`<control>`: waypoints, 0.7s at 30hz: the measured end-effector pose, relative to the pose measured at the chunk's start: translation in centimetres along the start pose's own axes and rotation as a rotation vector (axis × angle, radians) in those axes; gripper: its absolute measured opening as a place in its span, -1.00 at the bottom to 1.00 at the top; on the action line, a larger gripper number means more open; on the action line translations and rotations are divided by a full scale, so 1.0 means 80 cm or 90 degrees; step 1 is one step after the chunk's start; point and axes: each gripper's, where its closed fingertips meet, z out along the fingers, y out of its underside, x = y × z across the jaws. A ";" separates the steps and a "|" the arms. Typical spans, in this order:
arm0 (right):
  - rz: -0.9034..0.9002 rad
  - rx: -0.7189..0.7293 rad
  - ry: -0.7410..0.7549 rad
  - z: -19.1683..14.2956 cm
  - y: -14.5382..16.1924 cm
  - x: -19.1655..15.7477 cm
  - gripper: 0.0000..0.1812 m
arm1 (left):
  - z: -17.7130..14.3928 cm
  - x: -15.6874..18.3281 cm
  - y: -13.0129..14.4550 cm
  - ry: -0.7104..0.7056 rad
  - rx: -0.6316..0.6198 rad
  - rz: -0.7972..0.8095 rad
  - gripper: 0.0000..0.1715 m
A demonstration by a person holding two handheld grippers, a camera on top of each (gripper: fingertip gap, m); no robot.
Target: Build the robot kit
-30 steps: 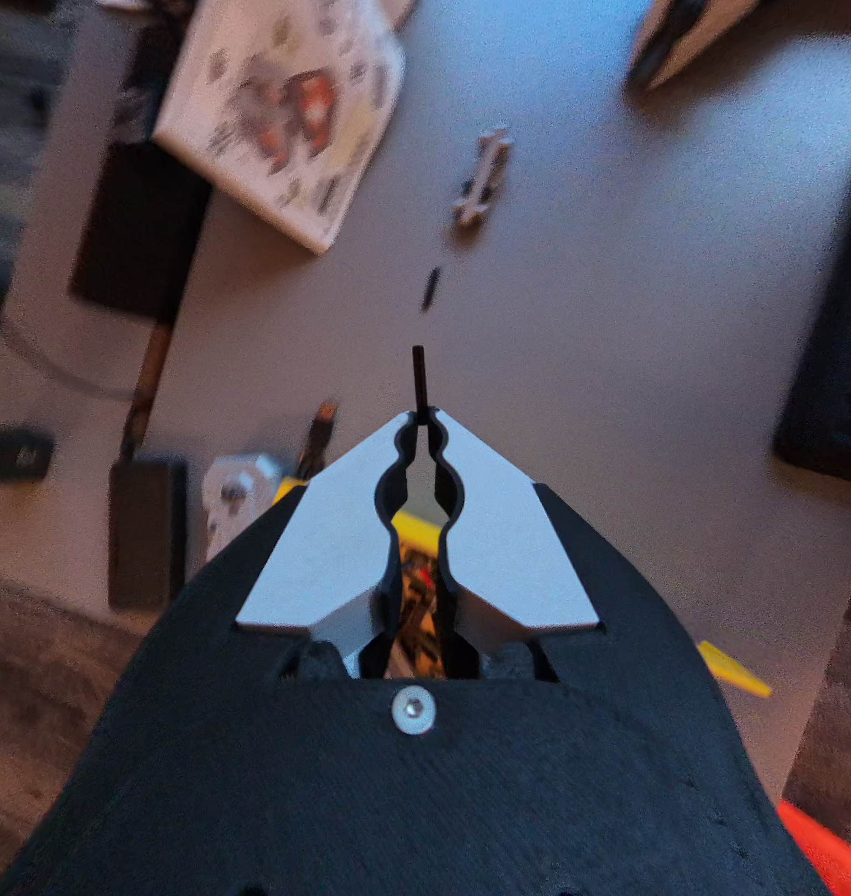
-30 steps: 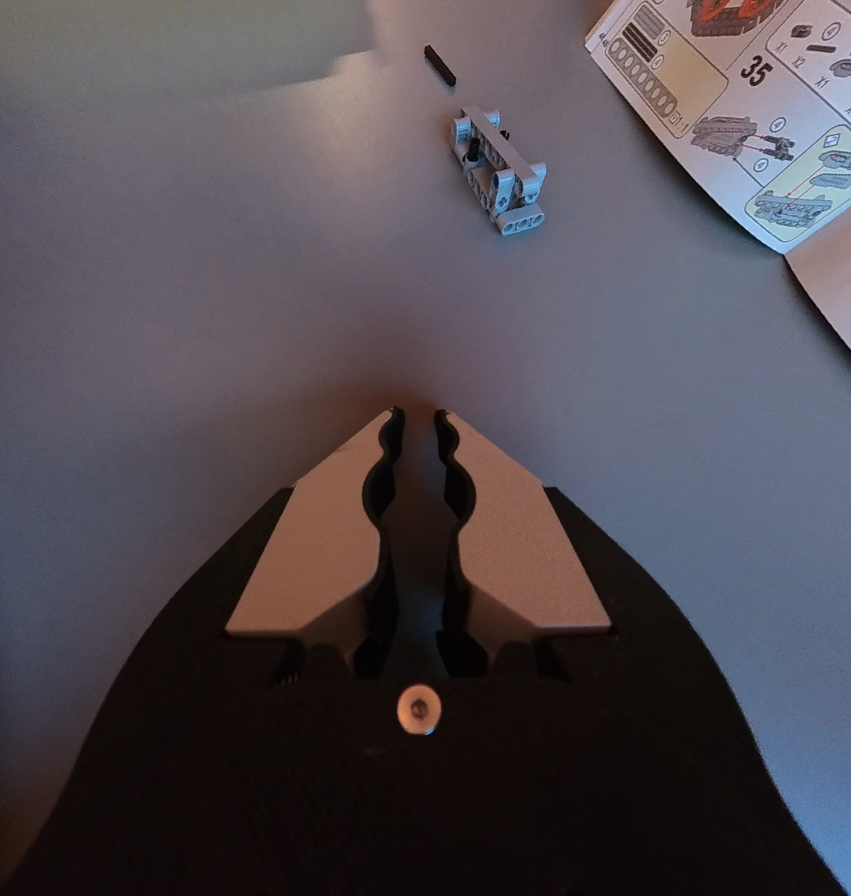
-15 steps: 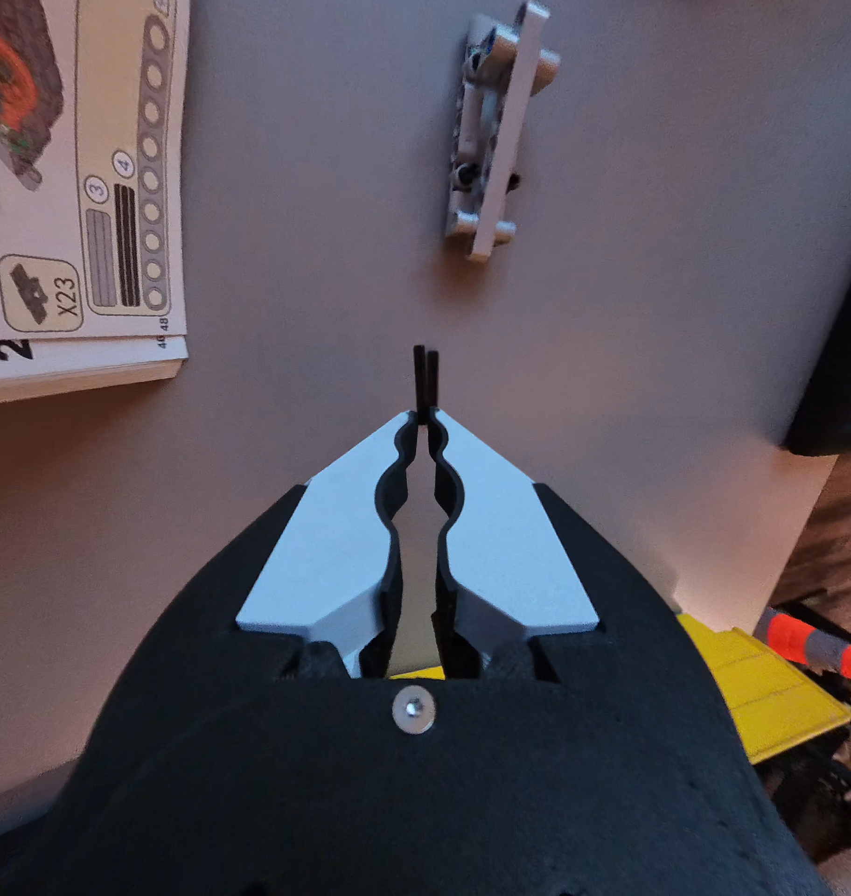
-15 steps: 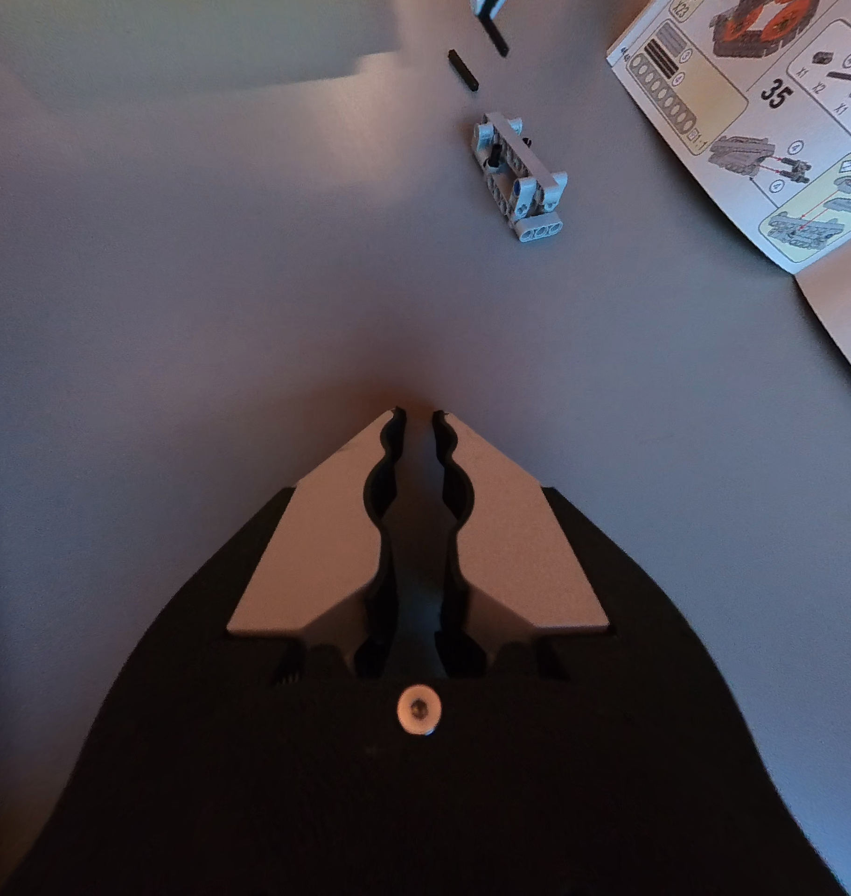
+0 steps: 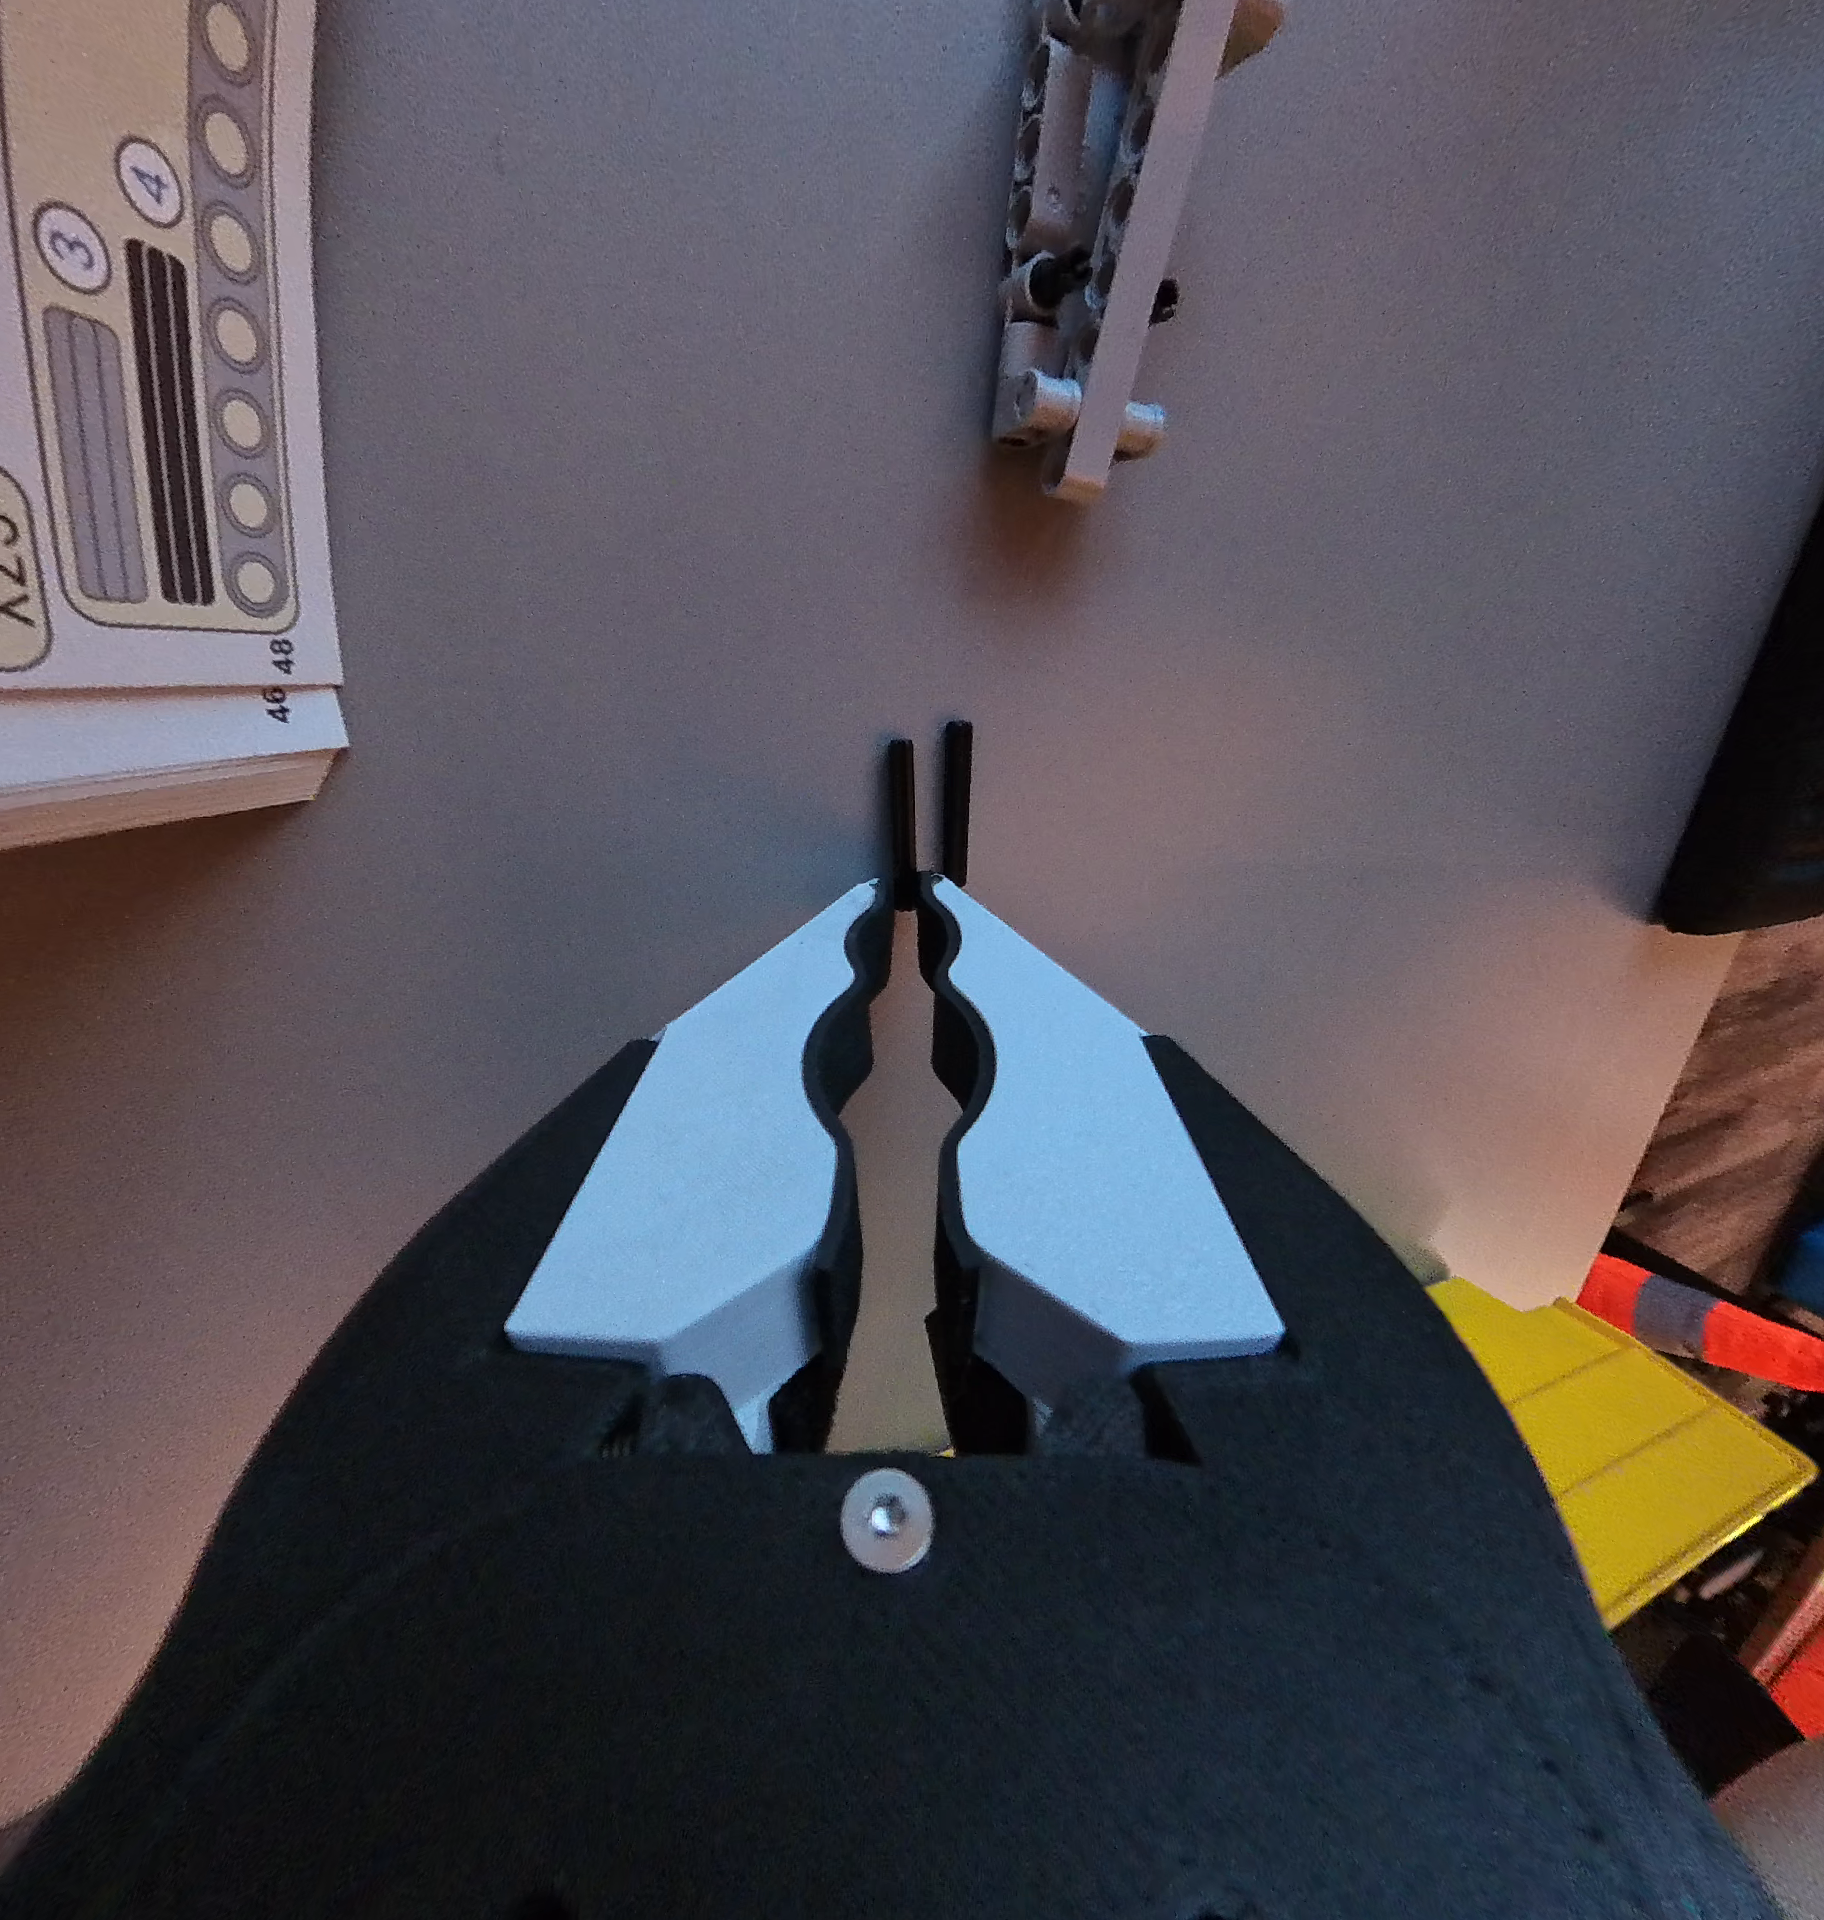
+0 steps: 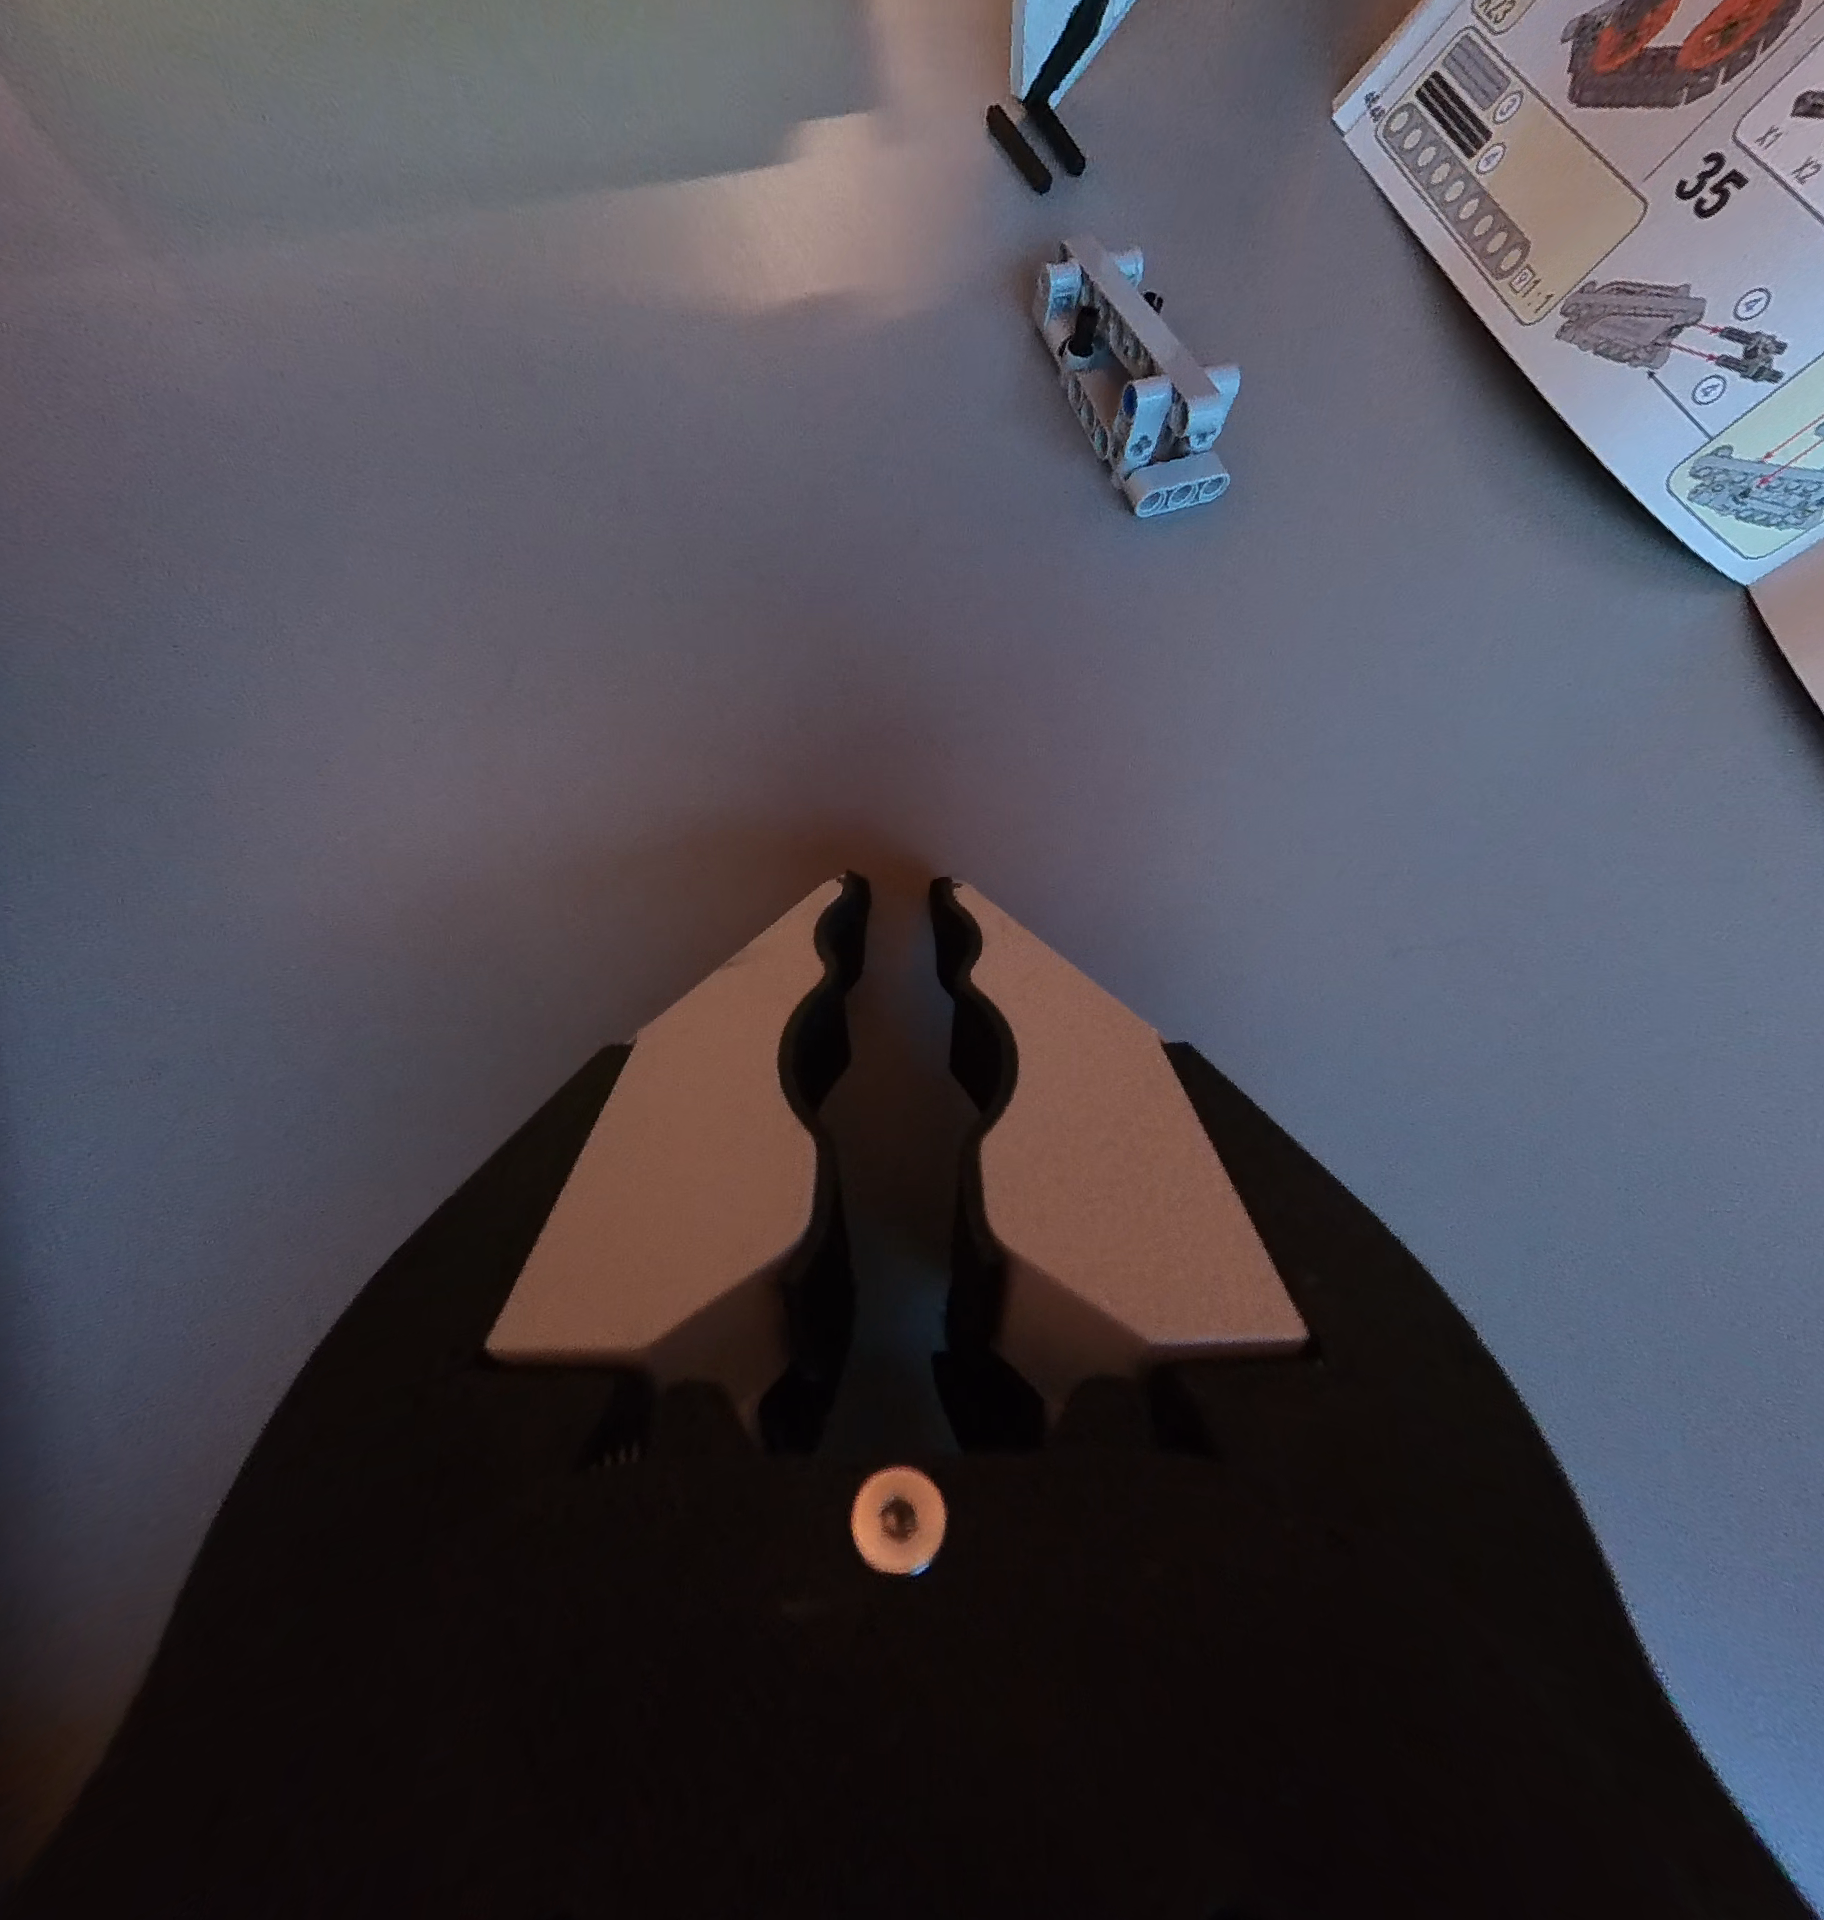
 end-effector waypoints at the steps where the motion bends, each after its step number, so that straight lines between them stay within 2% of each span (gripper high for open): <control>1: 0.000 0.000 0.000 0.000 0.000 0.000 -0.85 | 0.000 0.000 0.000 -0.005 -0.002 0.007 -0.98; 12: 0.002 0.000 0.000 0.000 0.000 0.000 -0.84 | 0.001 0.002 -0.001 -0.005 0.006 0.010 -0.97; 16: 0.002 0.000 0.000 0.000 0.000 0.000 -0.85 | -0.001 0.005 -0.002 0.006 0.007 0.002 -0.84; 21: 0.001 0.000 0.001 0.000 0.000 0.000 -0.85 | -0.032 -0.003 -0.019 -0.030 0.066 -0.002 -0.83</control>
